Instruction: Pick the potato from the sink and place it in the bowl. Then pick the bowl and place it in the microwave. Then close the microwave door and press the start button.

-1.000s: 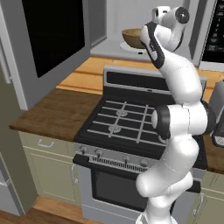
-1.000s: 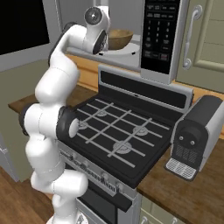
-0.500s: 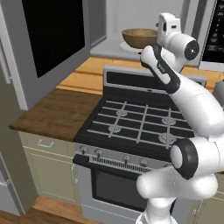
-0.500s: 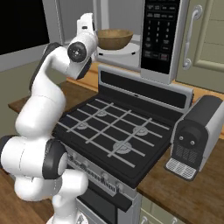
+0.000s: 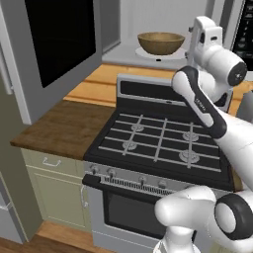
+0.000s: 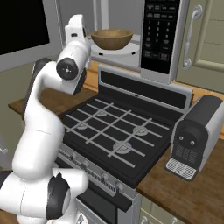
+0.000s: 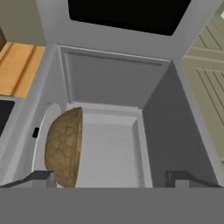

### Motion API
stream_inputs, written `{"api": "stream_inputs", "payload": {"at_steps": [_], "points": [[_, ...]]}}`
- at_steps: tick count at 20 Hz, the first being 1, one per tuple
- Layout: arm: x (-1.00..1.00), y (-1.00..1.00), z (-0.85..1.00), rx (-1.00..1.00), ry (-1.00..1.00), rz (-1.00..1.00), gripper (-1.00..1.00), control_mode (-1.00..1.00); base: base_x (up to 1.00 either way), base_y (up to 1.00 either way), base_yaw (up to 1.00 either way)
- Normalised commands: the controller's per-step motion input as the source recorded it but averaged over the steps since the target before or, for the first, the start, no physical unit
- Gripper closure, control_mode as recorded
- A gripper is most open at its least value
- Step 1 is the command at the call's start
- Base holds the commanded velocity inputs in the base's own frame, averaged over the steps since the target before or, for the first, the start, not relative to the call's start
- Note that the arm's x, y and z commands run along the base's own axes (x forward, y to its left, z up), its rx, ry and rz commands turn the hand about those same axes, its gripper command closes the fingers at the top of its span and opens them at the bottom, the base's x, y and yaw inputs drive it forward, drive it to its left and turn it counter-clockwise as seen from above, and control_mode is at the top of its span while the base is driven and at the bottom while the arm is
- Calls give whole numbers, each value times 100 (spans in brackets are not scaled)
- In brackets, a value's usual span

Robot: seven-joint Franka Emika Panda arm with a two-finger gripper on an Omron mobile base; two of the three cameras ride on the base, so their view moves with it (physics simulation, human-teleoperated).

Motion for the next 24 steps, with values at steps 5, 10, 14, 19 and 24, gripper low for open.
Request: {"api": "stream_inputs", "payload": {"at_steps": [5,10,14,19,24], "points": [[-100,24,34,0,10,5,-100,-100,0,0,0],[-100,51,5,-2,13,3,-100,-100,0,0,0],[-100,64,-13,1,0,-1,-100,-100,0,0,0],[-100,76,-22,8,-3,-9,-100,-100,0,0,0],[-95,82,-28,7,-5,-8,-100,-100,0,0,0]]}}
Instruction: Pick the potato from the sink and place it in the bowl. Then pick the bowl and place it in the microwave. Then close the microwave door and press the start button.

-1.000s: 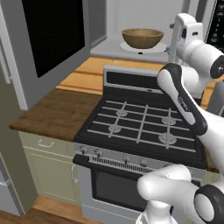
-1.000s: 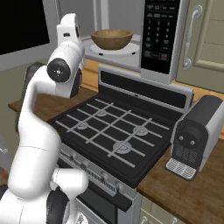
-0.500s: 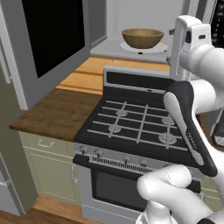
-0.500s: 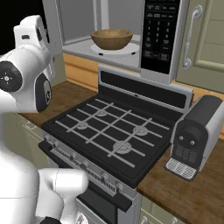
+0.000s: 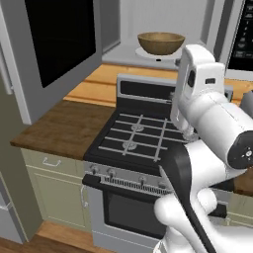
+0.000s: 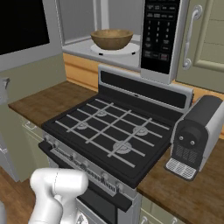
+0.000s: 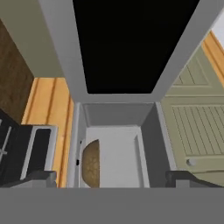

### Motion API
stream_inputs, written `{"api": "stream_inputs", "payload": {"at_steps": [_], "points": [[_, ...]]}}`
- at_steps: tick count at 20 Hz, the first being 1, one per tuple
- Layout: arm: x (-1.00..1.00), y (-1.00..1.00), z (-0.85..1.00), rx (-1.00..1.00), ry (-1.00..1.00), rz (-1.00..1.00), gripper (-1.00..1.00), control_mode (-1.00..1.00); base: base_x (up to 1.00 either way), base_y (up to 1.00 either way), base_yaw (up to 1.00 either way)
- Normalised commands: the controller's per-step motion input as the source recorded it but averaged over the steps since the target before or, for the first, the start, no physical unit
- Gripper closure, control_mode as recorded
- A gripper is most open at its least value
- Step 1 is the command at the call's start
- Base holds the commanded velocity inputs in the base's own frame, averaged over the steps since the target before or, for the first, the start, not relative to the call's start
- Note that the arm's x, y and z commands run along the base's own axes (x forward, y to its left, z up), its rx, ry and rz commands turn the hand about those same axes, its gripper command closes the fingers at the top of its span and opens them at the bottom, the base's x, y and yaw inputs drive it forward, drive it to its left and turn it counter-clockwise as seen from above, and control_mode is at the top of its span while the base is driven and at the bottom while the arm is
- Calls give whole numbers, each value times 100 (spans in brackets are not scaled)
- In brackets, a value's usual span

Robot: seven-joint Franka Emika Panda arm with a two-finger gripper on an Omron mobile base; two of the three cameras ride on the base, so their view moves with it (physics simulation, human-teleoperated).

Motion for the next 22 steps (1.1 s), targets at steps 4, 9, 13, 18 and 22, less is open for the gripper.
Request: {"api": "stream_inputs", "payload": {"at_steps": [4,9,13,18,22], "points": [[-91,55,-12,11,0,0,-100,-100,0,0,0],[-30,71,-37,10,1,-1,-100,-100,0,0,0],[-2,75,-48,2,0,-1,-100,-100,0,0,0],[0,76,-45,0,0,-4,-100,-100,0,0,0],[2,67,-38,0,0,-7,-100,-100,0,0,0]]}}
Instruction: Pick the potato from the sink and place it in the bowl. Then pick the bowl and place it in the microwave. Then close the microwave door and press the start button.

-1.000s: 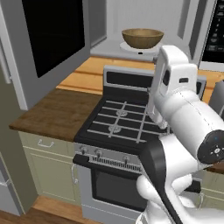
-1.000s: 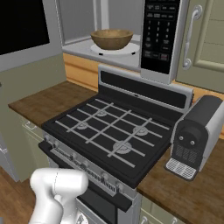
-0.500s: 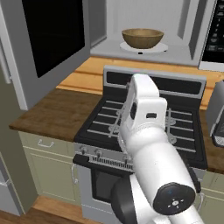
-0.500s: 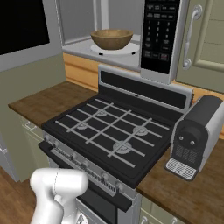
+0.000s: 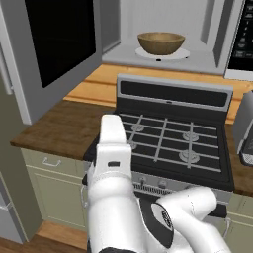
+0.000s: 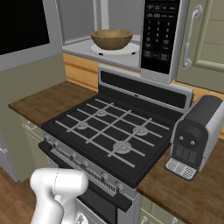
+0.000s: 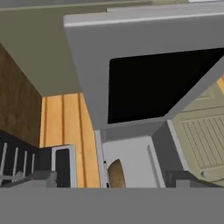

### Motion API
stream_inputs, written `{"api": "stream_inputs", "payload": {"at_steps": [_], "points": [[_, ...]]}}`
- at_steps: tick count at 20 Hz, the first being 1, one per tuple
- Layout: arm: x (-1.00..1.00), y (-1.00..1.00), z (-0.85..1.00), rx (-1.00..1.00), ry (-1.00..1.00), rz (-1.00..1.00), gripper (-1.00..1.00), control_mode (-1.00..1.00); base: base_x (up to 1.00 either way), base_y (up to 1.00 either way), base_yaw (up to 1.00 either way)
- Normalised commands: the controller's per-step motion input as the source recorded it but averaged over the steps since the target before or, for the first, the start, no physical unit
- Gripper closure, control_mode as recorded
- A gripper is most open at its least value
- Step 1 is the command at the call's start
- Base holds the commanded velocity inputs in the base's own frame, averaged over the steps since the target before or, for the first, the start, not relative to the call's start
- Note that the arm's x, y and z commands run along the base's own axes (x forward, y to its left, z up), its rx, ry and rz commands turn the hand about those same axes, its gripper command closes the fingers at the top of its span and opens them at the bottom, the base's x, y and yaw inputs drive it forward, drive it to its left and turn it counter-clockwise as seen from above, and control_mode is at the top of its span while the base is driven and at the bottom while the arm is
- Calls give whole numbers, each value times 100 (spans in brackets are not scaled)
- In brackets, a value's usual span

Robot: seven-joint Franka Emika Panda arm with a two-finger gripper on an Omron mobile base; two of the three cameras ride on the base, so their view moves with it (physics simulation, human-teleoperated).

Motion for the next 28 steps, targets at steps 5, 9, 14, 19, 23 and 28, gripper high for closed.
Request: {"api": "stream_inputs", "payload": {"at_steps": [5,9,14,19,23,28], "points": [[13,64,-42,0,0,-8,-100,-100,0,0,0],[32,73,-25,-9,0,-5,-100,-100,0,0,0],[62,69,-28,-8,0,-8,-100,-100,0,0,0],[78,66,-22,-9,0,-8,-100,-100,0,0,0],[72,71,-16,-7,0,-9,-100,-100,0,0,0],[64,64,-8,-4,0,-9,-100,-100,0,0,0]]}}
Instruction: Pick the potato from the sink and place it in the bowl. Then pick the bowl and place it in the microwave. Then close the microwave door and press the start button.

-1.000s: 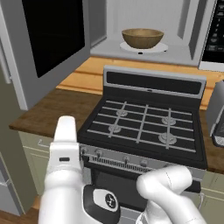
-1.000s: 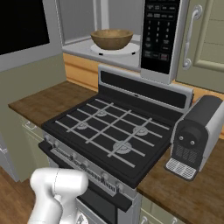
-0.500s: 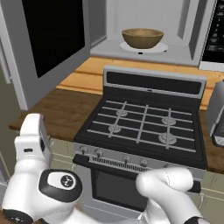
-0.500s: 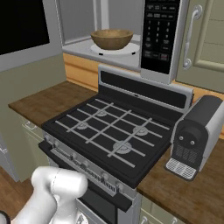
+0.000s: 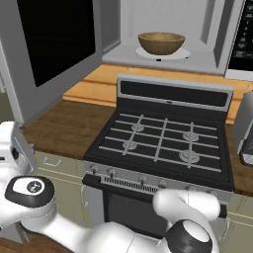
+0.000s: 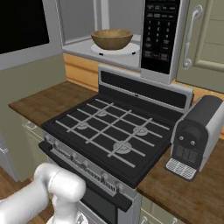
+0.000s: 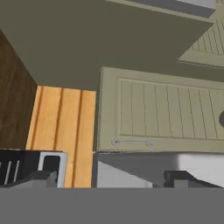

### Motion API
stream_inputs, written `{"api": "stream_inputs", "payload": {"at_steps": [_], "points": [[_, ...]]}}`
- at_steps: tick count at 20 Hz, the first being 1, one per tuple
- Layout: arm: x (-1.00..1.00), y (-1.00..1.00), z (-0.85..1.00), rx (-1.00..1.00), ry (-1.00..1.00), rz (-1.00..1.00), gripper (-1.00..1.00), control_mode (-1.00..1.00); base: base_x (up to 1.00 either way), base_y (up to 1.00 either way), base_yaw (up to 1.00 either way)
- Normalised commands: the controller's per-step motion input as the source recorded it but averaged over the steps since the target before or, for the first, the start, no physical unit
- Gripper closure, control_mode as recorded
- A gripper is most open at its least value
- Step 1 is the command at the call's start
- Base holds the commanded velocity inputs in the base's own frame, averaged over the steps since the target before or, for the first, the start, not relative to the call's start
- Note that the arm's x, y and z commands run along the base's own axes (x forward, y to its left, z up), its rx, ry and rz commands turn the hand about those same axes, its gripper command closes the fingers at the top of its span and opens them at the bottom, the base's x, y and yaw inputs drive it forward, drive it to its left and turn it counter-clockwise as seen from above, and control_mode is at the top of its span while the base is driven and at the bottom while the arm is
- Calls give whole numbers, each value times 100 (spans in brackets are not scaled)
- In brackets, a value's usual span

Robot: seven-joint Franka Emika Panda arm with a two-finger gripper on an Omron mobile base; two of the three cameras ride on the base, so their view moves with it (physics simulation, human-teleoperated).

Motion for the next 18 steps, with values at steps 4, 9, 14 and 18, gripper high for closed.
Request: {"api": "stream_inputs", "payload": {"at_steps": [4,9,14,18], "points": [[38,49,-1,-2,0,-10,-100,-100,0,0,0],[57,27,-16,0,3,-3,-100,-100,0,0,0],[90,2,0,0,1,-4,-100,-100,0,0,0],[49,-27,16,0,-21,0,-100,-100,0,0,0]]}}
